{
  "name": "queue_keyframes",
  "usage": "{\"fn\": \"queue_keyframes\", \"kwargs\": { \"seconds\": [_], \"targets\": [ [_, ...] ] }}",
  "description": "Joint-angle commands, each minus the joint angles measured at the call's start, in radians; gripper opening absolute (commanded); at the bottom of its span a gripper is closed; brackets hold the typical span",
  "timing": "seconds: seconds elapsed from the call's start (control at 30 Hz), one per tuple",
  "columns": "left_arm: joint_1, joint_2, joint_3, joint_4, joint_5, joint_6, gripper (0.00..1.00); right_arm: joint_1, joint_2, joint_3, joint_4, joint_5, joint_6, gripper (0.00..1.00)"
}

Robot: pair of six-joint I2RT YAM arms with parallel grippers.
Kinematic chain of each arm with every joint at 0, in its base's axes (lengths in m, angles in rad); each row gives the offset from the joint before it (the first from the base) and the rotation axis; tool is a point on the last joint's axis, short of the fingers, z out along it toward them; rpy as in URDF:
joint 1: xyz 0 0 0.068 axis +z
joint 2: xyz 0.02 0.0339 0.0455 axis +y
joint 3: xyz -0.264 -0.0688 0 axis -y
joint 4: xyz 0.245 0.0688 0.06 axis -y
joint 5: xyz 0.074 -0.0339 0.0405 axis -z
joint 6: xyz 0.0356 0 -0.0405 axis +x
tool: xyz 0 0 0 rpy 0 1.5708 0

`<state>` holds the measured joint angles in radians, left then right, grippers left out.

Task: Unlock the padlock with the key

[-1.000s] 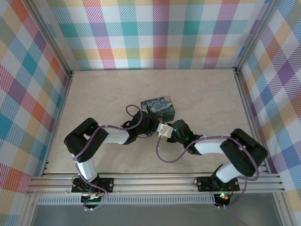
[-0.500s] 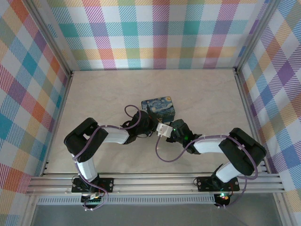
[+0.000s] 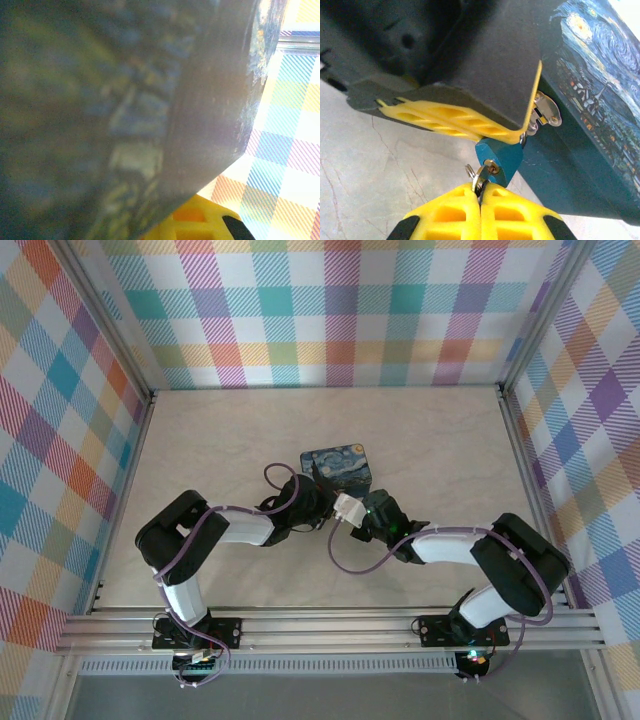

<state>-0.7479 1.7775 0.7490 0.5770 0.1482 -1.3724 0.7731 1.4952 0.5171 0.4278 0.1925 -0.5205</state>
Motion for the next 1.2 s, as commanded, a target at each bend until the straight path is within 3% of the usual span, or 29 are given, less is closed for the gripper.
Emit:
{"fn": "queue_keyframes", "kwargs": {
  "seconds": [0.0, 0.23, 0.5, 0.7, 0.9, 1.17],
  "targets": [
    [-0.014, -0.019, -0.017, -0.055, 0.056, 0.0, 0.0, 0.003, -0.009, 0.05, 0.098, -0.028, 0.155, 0.0],
    [-0.014, -0.013, -0.022, -0.06, 0.055, 0.003, 0.0, -0.004, 0.032, 0.003, 0.195, -0.086, 0.353, 0.0],
    [-0.014, -0.002, -0.027, -0.064, 0.045, 0.016, 0.01, -0.006, 0.05, -0.023, 0.234, -0.099, 0.403, 0.0],
    [-0.012, -0.033, -0.03, -0.131, 0.016, 0.063, 0.24, -0.008, 0.065, -0.044, 0.255, -0.1, 0.46, 0.0],
    [0.003, -0.1, -0.039, -0.21, -0.015, 0.103, 0.35, -0.016, 0.066, -0.062, 0.262, -0.123, 0.53, 0.0],
    [0.018, -0.226, -0.057, -0.313, -0.071, 0.17, 0.59, -0.044, 0.063, -0.098, 0.314, -0.203, 0.709, 0.0]
  ]
}}
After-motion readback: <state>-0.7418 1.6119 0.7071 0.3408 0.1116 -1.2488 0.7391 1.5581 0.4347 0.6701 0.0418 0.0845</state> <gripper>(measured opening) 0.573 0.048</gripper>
